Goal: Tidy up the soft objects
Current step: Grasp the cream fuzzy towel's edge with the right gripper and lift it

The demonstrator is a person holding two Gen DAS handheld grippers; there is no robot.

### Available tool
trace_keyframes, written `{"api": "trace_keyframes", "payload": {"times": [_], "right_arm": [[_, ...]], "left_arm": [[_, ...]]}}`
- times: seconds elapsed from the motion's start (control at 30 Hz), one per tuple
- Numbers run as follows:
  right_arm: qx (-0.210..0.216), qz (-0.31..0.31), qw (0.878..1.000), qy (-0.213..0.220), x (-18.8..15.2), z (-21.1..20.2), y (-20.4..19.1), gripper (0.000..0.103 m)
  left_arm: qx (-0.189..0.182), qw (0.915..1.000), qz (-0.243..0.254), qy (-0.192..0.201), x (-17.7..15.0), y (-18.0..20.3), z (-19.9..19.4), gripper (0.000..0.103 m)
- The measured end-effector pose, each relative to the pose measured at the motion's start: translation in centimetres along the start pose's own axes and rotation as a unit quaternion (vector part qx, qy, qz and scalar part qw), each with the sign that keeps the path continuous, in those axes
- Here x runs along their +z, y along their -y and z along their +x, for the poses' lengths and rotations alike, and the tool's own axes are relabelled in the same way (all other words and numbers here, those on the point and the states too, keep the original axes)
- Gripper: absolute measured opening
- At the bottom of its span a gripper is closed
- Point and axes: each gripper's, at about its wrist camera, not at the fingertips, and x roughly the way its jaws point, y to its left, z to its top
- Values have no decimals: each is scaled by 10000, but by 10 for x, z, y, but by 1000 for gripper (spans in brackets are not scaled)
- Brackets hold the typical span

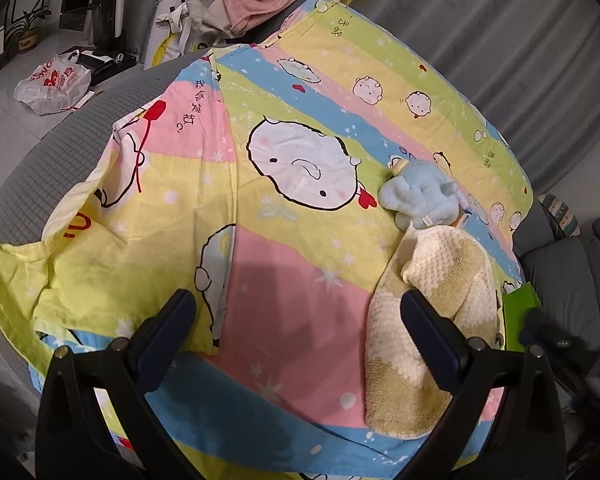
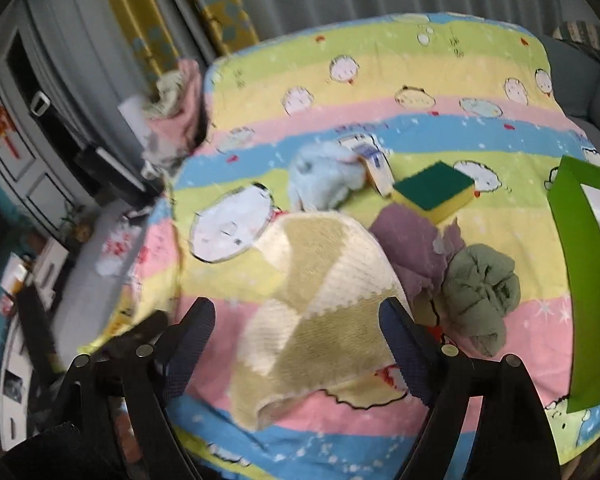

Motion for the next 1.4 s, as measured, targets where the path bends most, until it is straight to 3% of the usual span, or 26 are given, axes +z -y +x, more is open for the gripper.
{"api": "trace_keyframes", "payload": {"times": [0.1,0.27,0.47,0.53,0.6,0.67,0.73,0.93,1.07,1.23,1.4], "right_arm": [[-227,-146,9992,-303,-1,25,-3,85],[-183,-359,9956,-844,-10,68,-19,85],[-492,-885,9873,-1222,-30,114,-49,84],[-722,-1051,9865,-1031,-35,116,-52,75],[-916,-1079,9861,-875,-37,112,-49,48],[-1001,-1025,9864,-809,-36,106,-42,28],[-835,-851,9894,-832,-30,100,-29,19],[198,-242,9967,-745,-19,57,-12,17],[1097,-211,9895,-921,-24,24,-28,17],[1873,-162,9751,-1177,-29,12,-43,17],[1276,-111,9857,-1097,-17,51,-42,18]], "left_arm": [[24,10000,-43,-39,1,-2,1,102],[-56,9998,-198,26,8,-11,-4,102],[-143,9993,-347,4,13,-21,-7,102],[-166,9992,-351,9,14,-22,-8,102],[-204,9991,-369,22,14,-24,-10,102],[-230,9990,-392,8,15,-25,-10,102],[-240,9989,-396,-6,15,-24,-9,102],[-302,9986,-430,-12,14,-26,-11,102],[-389,9980,-492,-48,16,-29,-12,102],[-407,9979,-504,-75,16,-29,-11,102],[-198,9988,-119,-440,8,-18,3,102]]}}
